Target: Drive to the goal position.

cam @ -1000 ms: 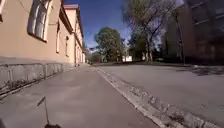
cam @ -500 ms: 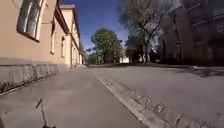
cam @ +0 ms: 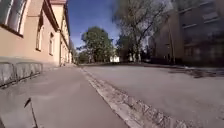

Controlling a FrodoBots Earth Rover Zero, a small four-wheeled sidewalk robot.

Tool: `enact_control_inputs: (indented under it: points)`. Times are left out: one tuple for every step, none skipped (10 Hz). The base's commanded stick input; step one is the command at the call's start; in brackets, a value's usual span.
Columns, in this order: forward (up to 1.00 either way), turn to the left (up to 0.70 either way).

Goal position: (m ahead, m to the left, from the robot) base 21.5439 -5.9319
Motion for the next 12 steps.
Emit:
enact_control_inputs:
  points:
    - [0.70,0.00]
    - [0.70,0.00]
    - [0.70,0.00]
    - [0.70,0.00]
    - [0.70,0.00]
    - [0.70,0.00]
    - [0.70,0.00]
    - [0.70,0.00]
    - [0.70,0.00]
    - [0.70,0.00]
    - [0.70,0.00]
    - [0.70,-0.12]
